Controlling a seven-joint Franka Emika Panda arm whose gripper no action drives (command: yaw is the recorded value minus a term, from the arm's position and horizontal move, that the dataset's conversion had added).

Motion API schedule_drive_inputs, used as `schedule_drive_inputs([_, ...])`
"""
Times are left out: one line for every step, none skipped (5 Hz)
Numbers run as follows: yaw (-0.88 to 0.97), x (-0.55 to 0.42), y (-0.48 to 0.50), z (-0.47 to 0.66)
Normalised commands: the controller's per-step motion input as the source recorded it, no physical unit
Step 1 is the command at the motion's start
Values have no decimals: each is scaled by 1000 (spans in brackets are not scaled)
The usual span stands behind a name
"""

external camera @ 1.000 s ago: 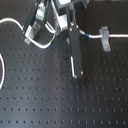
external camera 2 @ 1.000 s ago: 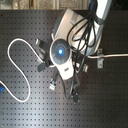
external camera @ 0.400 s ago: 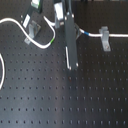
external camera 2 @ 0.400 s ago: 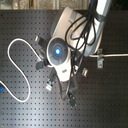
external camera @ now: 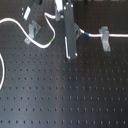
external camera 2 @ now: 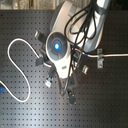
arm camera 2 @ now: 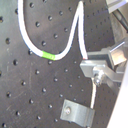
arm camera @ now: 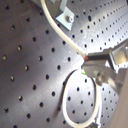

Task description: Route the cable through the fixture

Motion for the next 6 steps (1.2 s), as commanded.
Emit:
schedule_drive_inputs([311,430,-225,-266])
schedule_drive_inputs([294,457,-280,-270])
schedule_drive_inputs([411,372,-97,-211])
schedule_drive_inputs([417,284,-60,-575])
schedule_drive_inputs([340,356,-142,-594])
schedule_drive_inputs([300,358,-163,-582])
